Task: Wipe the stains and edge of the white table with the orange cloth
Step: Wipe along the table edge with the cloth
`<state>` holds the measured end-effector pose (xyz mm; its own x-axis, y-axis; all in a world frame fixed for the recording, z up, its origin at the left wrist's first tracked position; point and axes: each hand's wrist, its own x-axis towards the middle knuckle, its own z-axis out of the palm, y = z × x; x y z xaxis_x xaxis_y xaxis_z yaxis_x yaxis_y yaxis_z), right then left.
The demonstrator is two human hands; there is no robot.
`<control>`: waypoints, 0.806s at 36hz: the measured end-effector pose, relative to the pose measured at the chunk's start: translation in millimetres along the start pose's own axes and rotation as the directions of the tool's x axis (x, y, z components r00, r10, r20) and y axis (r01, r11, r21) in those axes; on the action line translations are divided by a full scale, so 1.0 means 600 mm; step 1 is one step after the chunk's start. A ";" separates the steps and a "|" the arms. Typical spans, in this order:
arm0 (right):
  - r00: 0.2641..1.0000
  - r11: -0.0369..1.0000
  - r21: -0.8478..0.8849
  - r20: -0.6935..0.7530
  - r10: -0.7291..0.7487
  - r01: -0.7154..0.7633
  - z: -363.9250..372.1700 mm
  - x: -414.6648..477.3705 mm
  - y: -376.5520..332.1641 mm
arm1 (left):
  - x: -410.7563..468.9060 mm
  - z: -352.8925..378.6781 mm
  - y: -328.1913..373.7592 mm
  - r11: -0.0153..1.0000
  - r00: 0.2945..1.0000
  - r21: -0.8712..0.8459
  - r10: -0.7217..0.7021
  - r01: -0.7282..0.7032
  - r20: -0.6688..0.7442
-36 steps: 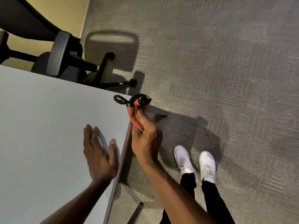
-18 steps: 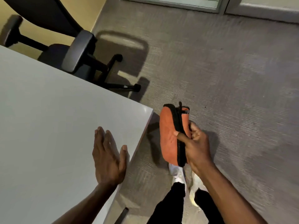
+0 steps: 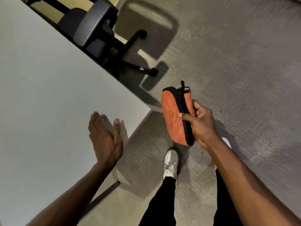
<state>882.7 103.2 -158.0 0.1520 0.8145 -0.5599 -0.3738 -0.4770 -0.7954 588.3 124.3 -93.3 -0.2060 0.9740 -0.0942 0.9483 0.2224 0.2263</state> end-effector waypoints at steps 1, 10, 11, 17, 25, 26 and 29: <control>1.000 0.999 -0.041 0.021 -0.014 0.015 -0.009 0.006 -0.006 | 0.005 0.011 0.025 0.996 0.995 -0.035 -0.087 0.086 -0.042; 0.956 0.944 -0.270 0.270 -0.114 0.189 -0.058 0.035 -0.043 | 0.034 0.070 0.131 0.904 0.865 -0.078 -0.426 0.421 -0.267; 0.954 0.944 -0.269 0.278 -0.115 0.193 -0.058 0.040 -0.046 | 0.034 0.071 0.128 0.904 0.863 -0.079 -0.426 0.421 -0.271; 0.937 0.942 -0.259 0.329 -0.120 0.212 -0.041 0.085 -0.065 | 0.034 0.072 0.134 0.910 0.870 -0.029 -0.404 0.414 -0.281; 0.897 0.927 -0.287 0.432 -0.099 0.241 0.042 0.074 -0.055 | 0.027 0.075 0.127 0.925 0.883 -0.025 -0.370 0.380 -0.289; 0.904 0.922 -0.308 0.419 -0.089 0.233 0.050 0.070 -0.054 | 0.026 0.076 0.126 0.928 0.886 -0.015 -0.360 0.372 -0.292; 0.909 0.885 -0.363 0.393 -0.140 0.293 0.062 0.057 -0.055 | 0.026 0.077 0.125 0.932 0.890 -0.014 -0.350 0.362 -0.293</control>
<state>866.1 158.9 -142.5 -0.1690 0.9368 -0.3065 0.0458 -0.3032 -0.9518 667.2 154.0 -122.7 -0.5856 0.8016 0.1209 0.8062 0.5601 0.1907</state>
